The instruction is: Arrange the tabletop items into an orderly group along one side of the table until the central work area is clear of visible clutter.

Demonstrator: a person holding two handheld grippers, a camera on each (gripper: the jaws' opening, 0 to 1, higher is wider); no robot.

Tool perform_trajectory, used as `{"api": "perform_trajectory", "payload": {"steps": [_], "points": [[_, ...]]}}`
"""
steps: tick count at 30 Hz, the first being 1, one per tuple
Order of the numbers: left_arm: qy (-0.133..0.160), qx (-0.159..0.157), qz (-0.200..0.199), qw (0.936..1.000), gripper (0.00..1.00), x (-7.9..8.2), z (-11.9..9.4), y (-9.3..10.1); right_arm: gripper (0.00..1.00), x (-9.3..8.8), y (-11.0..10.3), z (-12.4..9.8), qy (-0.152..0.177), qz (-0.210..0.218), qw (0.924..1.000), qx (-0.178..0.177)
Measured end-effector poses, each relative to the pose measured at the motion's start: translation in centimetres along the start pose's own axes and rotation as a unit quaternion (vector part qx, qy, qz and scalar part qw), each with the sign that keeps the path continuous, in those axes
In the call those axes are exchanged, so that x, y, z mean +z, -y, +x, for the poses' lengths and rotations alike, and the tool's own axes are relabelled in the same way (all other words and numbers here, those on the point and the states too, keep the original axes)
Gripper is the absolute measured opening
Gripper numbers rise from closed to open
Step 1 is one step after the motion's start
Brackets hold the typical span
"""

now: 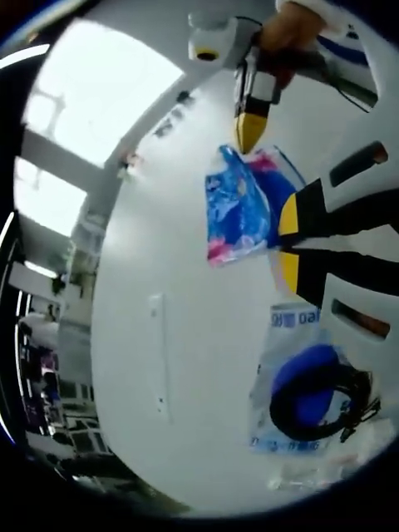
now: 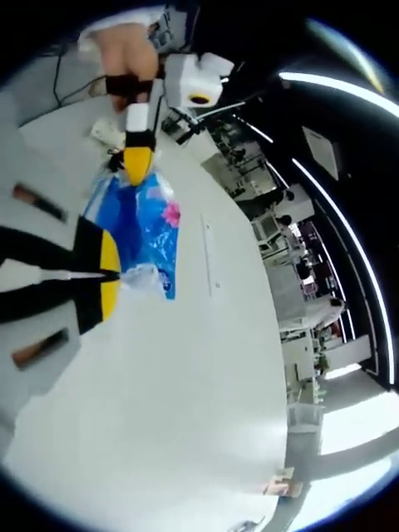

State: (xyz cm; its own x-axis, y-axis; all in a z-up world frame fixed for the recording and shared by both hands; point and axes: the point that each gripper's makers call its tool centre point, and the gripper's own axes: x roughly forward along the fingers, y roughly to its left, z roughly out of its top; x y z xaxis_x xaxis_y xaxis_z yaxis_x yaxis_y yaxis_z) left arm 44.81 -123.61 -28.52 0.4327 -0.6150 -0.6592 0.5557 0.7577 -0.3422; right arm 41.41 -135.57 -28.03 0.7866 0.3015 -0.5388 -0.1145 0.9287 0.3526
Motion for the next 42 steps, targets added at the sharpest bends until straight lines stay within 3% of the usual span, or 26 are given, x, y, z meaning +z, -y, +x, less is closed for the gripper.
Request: {"api": "perform_trajectory", "payload": {"steps": [9,20,32,42], "points": [[-0.022,0.008,-0.006,0.9997,0.0,0.2,2.9,-1.6,0.0,0.0,1.8,3.0,-0.02,0.013,0.9997,-0.004],[-0.044,0.009,0.004,0.999,0.01,-0.1,5.2,-2.6,0.0,-1.0,3.2,4.9,-0.04,0.025,0.9988,-0.013],[-0.066,0.017,0.008,0.9977,0.03,-1.1,6.6,-3.5,0.0,-2.1,4.3,6.5,-0.056,0.035,0.9977,-0.012],[-0.074,0.016,-0.003,0.9971,0.03,-1.8,7.3,-3.9,0.0,-3.0,4.5,6.5,-0.061,0.051,0.9968,-0.01]]}}
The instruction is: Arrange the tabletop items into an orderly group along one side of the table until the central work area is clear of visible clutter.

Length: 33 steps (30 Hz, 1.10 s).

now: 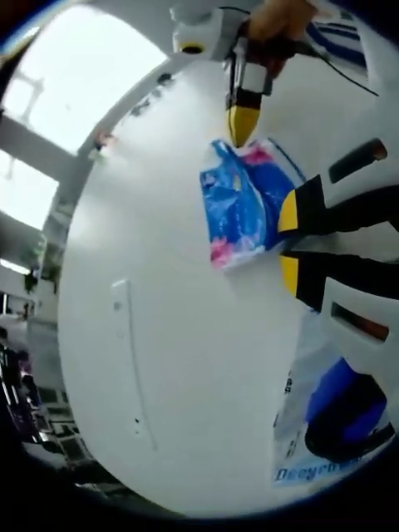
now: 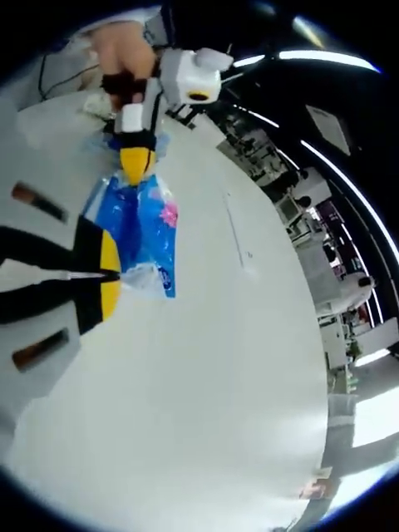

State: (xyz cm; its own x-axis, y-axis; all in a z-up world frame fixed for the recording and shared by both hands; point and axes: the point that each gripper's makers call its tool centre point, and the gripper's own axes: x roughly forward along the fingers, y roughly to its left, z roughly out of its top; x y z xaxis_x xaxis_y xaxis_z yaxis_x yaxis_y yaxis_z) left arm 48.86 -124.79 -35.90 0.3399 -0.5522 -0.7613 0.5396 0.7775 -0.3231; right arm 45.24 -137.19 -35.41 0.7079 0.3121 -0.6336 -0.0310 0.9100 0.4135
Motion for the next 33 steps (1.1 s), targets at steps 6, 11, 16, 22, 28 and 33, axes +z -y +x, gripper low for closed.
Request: {"api": "perform_trajectory", "payload": {"steps": [6,11,16,22,28,33], "points": [[0.002,0.001,-0.004,1.0,0.03,0.1,-0.1,0.0,0.0,0.0,-0.1,0.1,-0.003,0.004,1.0,0.002],[0.008,0.004,0.02,0.9998,0.14,0.3,-0.8,0.1,0.08,0.4,-0.3,-0.5,0.0,-0.02,0.9998,-0.005],[0.024,0.025,0.034,0.9988,0.39,0.8,-2.3,-0.2,0.38,0.7,-0.6,-1.5,0.008,-0.027,0.9996,-0.009],[0.05,0.039,0.035,0.9974,0.64,1.3,-5.0,0.1,0.5,0.5,-1.9,-3.8,0.016,-0.045,0.9989,0.001],[0.06,0.041,0.041,0.9965,0.69,0.6,-8.2,0.5,0.59,-0.4,-3.2,-6.2,0.02,-0.049,0.9986,-0.001],[0.066,0.044,0.046,0.9958,0.68,-0.3,-10.4,0.3,0.59,-0.9,-3.9,-8.0,0.024,-0.056,0.9981,-0.004]]}}
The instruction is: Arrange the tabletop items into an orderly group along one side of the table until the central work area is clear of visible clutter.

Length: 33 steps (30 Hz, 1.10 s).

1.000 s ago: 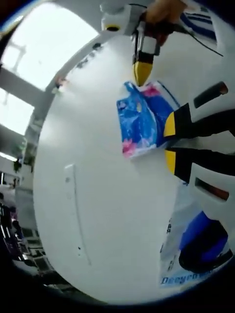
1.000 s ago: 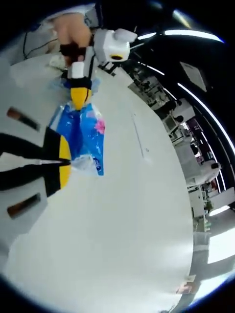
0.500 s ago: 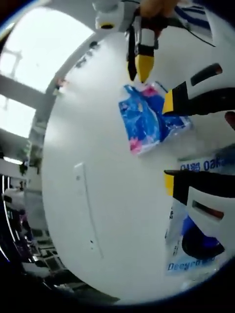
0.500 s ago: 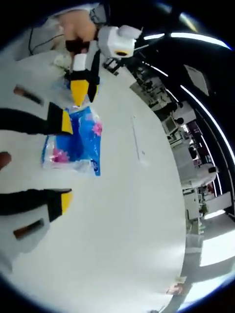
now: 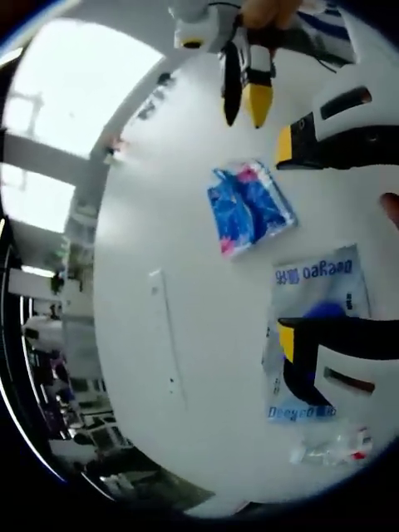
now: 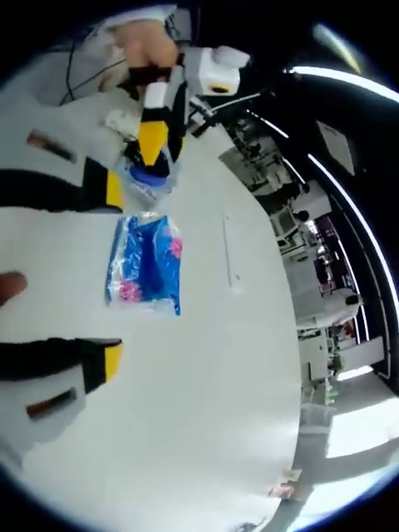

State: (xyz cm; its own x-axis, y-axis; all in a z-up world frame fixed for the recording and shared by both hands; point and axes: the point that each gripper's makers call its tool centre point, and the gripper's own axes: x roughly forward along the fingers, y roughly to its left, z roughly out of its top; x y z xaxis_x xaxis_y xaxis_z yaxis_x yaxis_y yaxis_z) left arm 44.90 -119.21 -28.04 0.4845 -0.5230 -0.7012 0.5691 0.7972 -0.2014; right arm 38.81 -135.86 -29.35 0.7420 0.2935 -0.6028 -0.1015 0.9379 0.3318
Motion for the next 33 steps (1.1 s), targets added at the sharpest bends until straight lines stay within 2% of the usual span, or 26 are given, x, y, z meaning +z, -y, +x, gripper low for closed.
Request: {"api": "perform_trajectory", "payload": {"steps": [6,12,19,24,29,33], "points": [[0.008,0.001,-0.022,0.9997,0.67,-0.4,-1.7,-1.0,0.57,-0.6,-0.5,-1.3,0.005,0.005,0.9999,-0.01],[0.011,-0.002,-0.011,0.9999,0.66,-0.5,-3.0,-1.8,0.55,-1.5,-1.6,-1.5,0.005,0.016,0.9997,-0.017],[0.007,0.0,-0.015,0.9999,0.65,-1.5,-3.9,-3.2,0.54,-1.5,-2.6,-1.6,0.006,0.017,0.9996,-0.022],[0.006,0.004,-0.029,0.9996,0.65,-2.6,-4.7,-4.7,0.52,-2.2,-3.6,-1.3,-0.001,0.011,0.9997,-0.021],[0.003,0.008,-0.037,0.9993,0.64,-4.0,-6.0,-6.3,0.51,-3.6,-5.8,-0.7,-0.017,0.005,0.9997,-0.015],[0.005,0.017,-0.053,0.9984,0.64,-5.0,-7.5,-8.4,0.49,-4.4,-7.3,-0.4,-0.024,0.001,0.9997,-0.006]]}}
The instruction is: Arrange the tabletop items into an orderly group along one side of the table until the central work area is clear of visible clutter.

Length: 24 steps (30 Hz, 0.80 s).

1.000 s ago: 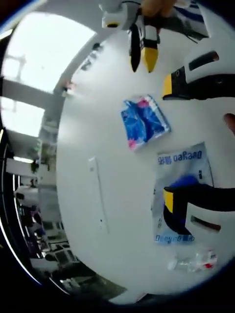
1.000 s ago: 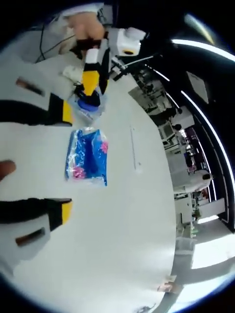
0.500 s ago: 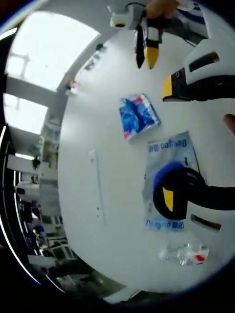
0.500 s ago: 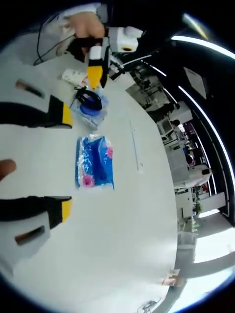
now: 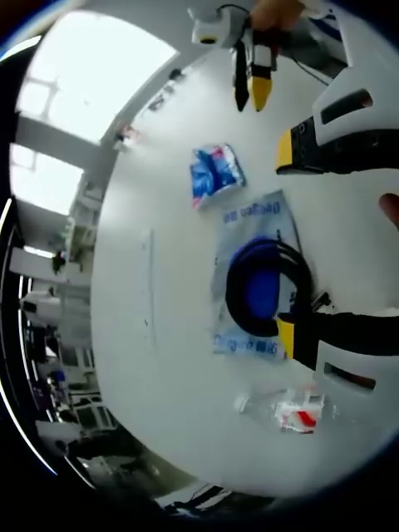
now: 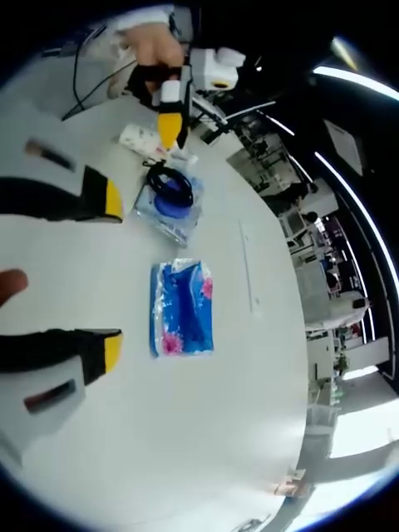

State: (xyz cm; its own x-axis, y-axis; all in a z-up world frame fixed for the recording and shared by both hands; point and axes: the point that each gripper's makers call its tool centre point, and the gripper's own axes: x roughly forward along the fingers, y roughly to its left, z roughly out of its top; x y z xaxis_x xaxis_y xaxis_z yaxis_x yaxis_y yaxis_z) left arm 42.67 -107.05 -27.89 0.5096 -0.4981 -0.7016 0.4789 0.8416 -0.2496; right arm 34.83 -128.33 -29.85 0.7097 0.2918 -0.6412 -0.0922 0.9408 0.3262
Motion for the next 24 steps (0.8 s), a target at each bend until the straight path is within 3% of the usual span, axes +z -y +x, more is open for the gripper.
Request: {"api": "perform_trajectory", "payload": {"steps": [8,14,24], "points": [[0.005,0.017,-0.02,0.9996,0.62,-0.7,-1.8,-3.6,0.48,-1.3,-1.7,0.5,-0.017,-0.003,0.9998,0.0],[0.002,0.013,-0.025,0.9996,0.61,-1.1,-1.8,-4.0,0.46,-1.2,-2.7,0.6,-0.019,-0.011,0.9997,0.006],[-0.009,0.008,-0.017,0.9998,0.58,-1.5,-1.1,-4.2,0.43,-1.6,-2.5,0.4,-0.02,-0.004,0.9998,0.002]]}}
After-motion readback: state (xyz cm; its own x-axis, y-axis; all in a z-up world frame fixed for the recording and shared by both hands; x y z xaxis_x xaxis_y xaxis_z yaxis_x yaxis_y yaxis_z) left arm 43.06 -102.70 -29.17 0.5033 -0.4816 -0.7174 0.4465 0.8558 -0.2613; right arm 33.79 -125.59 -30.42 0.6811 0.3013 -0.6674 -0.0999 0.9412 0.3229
